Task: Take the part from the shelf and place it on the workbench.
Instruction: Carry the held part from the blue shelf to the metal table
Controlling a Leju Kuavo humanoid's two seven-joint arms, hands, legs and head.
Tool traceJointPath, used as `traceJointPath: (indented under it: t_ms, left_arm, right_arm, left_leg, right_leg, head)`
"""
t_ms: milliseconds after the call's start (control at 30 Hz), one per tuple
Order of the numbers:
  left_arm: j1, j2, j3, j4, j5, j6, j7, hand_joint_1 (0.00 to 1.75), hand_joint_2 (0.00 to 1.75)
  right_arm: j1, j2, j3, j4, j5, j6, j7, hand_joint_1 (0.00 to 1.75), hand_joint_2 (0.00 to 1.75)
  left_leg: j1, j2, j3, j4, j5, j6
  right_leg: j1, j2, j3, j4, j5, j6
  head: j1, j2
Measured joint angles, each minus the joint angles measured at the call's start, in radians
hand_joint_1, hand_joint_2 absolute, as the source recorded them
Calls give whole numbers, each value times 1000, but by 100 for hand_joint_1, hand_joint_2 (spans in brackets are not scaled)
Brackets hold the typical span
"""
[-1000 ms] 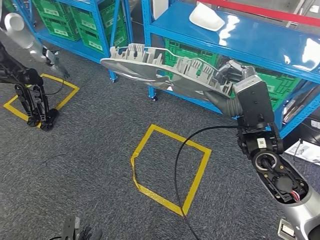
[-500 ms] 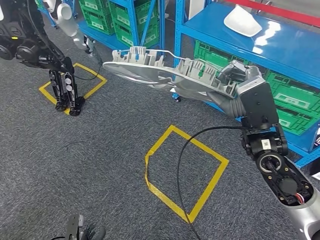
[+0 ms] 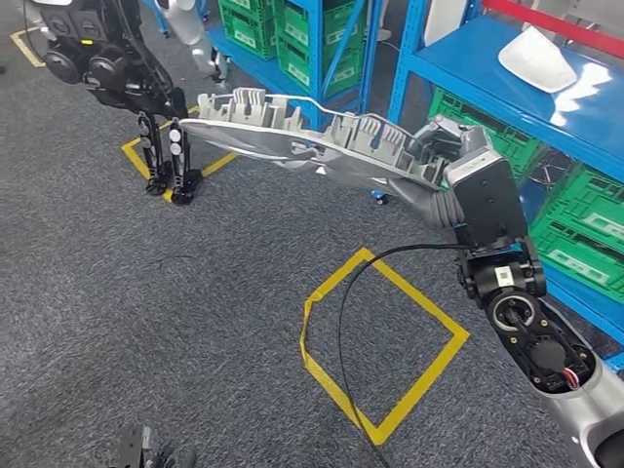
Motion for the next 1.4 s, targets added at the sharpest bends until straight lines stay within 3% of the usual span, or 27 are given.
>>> traceJointPath:
  t_ms: [33, 100, 167, 200, 267, 333, 400, 467, 533, 567, 633, 700, 733, 767, 833, 900, 967, 1000, 1067, 1133, 1200, 1233, 1300, 1367, 1400]
  left_arm:
    - [0, 1, 0, 0, 4, 3, -2, 0, 175]
    - [-3, 2, 0, 0, 9, 6, -6, 0, 175]
    - [-4, 3, 0, 0, 12, 8, -7, 0, 175]
    - [-4, 4, 0, 0, 13, 9, -7, 0, 175]
    - [-3, 6, 0, 0, 17, 13, -7, 0, 175]
    - [-3, 11, 0, 0, 20, 16, -7, 0, 175]
    - [-2, 18, 1, 0, 24, 21, -7, 0, 175]
    - [4, 25, 2, 0, 29, 26, -7, 0, 175]
    - [10, 32, 3, 0, 32, 28, -7, 0, 175]
    - [11, 35, 4, 0, 33, 29, -7, 0, 175]
    - [9, 38, 5, 0, 34, 32, -7, 0, 175]
    - [9, 42, 5, 0, 34, 34, -7, 0, 175]
    - [10, 45, 5, 0, 34, 35, -6, 0, 175]
    - [10, 48, 5, 0, 35, 37, -5, 0, 175]
    - [10, 56, 6, 0, 39, 43, -2, 0, 175]
    - [11, 63, 7, 0, 46, 48, 0, 0, 175]
    - [15, 71, 9, 0, 49, 49, 7, 0, 175]
    - [18, 74, 9, 0, 50, 50, 13, 0, 175]
    - [21, 79, 9, 0, 50, 53, 25, 0, 175]
    - [20, 83, 10, 0, 54, 60, 34, 0, 175]
    - [22, 87, 16, 0, 68, 67, 36, 0, 175]
    - [25, 88, 20, 0, 77, 71, 33, 0, 175]
    - [30, 91, 29, 0, 93, 76, 25, 0, 175]
    - [33, 95, 36, 0, 103, 79, 19, 0, 175]
    - [33, 98, 40, 0, 106, 79, 17, 0, 175]
  right_arm:
    - [-1, 1, 0, 1, -6, 1, -9, 175, 175]
    - [-2, 2, 1, 5, -16, 2, -26, 175, 175]
    - [-2, 3, 1, 9, -21, -2, -36, 175, 175]
    - [-1, 3, 2, 11, -23, -3, -38, 175, 175]
    - [0, 4, 4, 14, -24, -4, -40, 175, 175]
    - [0, 6, 7, 15, -25, -7, -42, 175, 175]
    - [0, 8, 9, 17, -27, -13, -46, 175, 175]
    - [0, 13, 12, 20, -29, -21, -50, 175, 175]
    - [0, 19, 14, 23, -29, -26, -53, 175, 175]
    - [0, 21, 15, 24, -29, -28, -55, 175, 175]
    - [2, 23, 16, 25, -29, -34, -60, 175, 175]
    - [7, 26, 16, 25, -30, -37, -62, 175, 175]
    - [10, 27, 16, 25, -31, -38, -62, 175, 175]
    - [13, 28, 16, 25, -32, -38, -62, 175, 175]
    - [19, 29, 15, 25, -32, -37, -62, 175, 175]
    - [27, 29, 13, 25, -32, -37, -62, 175, 175]
    - [33, 29, 10, 25, -32, -39, -60, 175, 175]
    - [36, 29, 7, 24, -32, -41, -58, 175, 175]
    - [45, 29, 2, 24, -31, -47, -53, 175, 175]
    - [55, 29, -2, 23, -31, -52, -51, 175, 175]
    - [63, 29, -4, 23, -30, -52, -49, 175, 175]
    - [67, 29, -4, 23, -30, -51, -48, 175, 175]
    - [69, 29, -5, 24, -30, -47, -45, 175, 175]
    - [69, 29, -6, 23, -30, -46, -43, 175, 175]
    - [69, 29, -7, 23, -30, -46, -43, 175, 175]
  left_leg:
    - [4, -9, 4, -8, 4, 3]
    - [8, -29, 9, -15, 7, 7]
    - [10, -52, 9, -14, 7, 8]
    - [11, -65, 9, -12, 7, 7]
    - [18, -92, 9, -5, 3, 2]
    - [23, -116, 2, 10, -3, -10]
    - [25, -137, -12, 19, -2, -24]
    - [28, -156, -20, 18, 3, -35]
    - [27, -130, -33, 44, -13, -44]
    - [26, -103, -54, 89, -37, -47]
    - [25, -55, -122, 229, -97, -53]
    - [26, -42, -170, 321, -119, -52]
    - [25, -41, -167, 311, -104, -49]
    - [24, -36, -142, 262, -74, -44]
    - [13, 0, -67, 118, -15, -30]
    - [-1, 31, -26, 35, 3, -20]
    - [-6, 18, -21, 21, 0, -13]
    - [-4, 8, -16, 14, 1, -8]
    - [3, -11, -5, 0, 6, 2]
    - [5, -31, 0, -5, 7, 8]
    - [6, -54, 0, -3, 6, 10]
    - [7, -66, 0, -1, 5, 10]
    - [11, -92, 0, 6, 2, 5]
    - [13, -116, -8, 20, -3, -3]
    - [14, -127, -14, 25, -3, -8]
  right_leg:
    - [-2, 22, -9, 24, -18, 4]
    - [-7, 75, -62, 137, -75, 9]
    - [-10, 92, -125, 257, -113, 15]
    - [-13, 94, -138, 274, -105, 19]
    - [-22, 100, -109, 191, -37, 26]
    - [-34, 139, -56, 66, 19, 35]
    - [-38, 168, -36, 17, 27, 33]
    - [-35, 153, -36, 15, 28, 20]
    - [-35, 131, -30, 10, 30, 7]
    - [-34, 119, -27, 7, 31, 1]
    - [-28, 95, -25, 6, 29, -8]
    - [-23, 70, -23, 6, 26, -12]
    - [-21, 58, -21, 6, 24, -14]
    - [-19, 48, -19, 6, 22, -14]
    - [-14, 30, -14, 7, 16, -11]
    - [-9, 13, -9, 6, 10, -5]
    - [-8, -6, -2, 1, 7, 3]
    - [-9, -4, 1, 1, 1, 7]
    - [-13, 36, -15, 49, -34, 14]
    - [-15, 83, -79, 179, -95, 17]
    - [-15, 95, -142, 289, -124, 21]
    - [-16, 95, -150, 292, -109, 22]
    - [-21, 108, -110, 184, -31, 25]
    - [-30, 157, -58, 59, 24, 26]
    - [-33, 176, -46, 29, 32, 25]
  head:
    - [2, 0]
    - [10, 0]
    - [17, 0]
    - [20, 0]
    - [24, 0]
    - [29, 0]
    - [29, 0]
    - [24, 0]
    - [14, 0]
    - [9, 0]
    - [-1, 0]
    - [-3, 0]
    - [-4, 0]
    - [-4, 0]
    - [-6, 0]
    - [-5, 0]
    - [-3, 0]
    - [-2, 0]
    - [1, 0]
    - [10, 0]
    - [19, 0]
    - [21, 0]
    - [26, 0]
    - [30, 0]
    - [30, 0]
